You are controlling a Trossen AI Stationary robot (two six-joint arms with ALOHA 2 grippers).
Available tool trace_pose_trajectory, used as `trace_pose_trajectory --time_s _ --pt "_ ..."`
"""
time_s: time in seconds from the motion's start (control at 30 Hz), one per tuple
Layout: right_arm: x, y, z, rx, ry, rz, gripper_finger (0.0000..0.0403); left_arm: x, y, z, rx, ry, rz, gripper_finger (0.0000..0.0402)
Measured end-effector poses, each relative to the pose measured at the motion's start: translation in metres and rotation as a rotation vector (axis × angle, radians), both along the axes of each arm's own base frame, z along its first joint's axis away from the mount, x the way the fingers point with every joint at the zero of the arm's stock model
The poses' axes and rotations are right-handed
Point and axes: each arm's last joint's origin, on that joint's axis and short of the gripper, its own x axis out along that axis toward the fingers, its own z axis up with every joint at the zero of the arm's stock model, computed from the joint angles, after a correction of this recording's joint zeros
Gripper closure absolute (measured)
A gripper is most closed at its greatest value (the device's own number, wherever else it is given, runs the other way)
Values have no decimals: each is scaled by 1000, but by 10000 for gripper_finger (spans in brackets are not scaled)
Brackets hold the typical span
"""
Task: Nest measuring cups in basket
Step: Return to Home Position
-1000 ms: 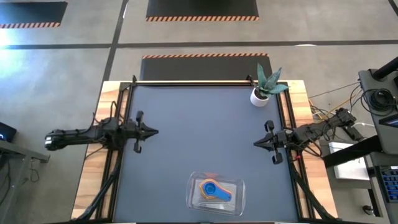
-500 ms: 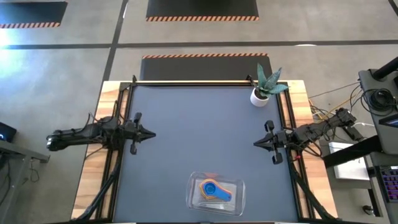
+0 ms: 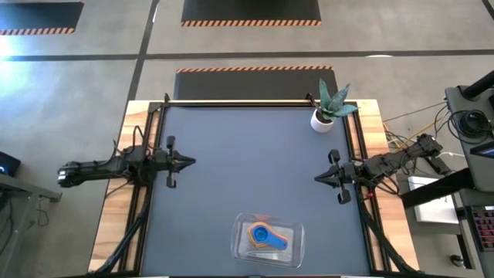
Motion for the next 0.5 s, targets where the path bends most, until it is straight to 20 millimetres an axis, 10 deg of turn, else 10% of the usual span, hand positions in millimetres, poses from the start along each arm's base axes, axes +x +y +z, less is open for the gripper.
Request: trace_pose_trajectory --time_s 0.5 --pt "0 0 -1 -3 6 0 394 0 -1 1 -142 -18 -36 397"
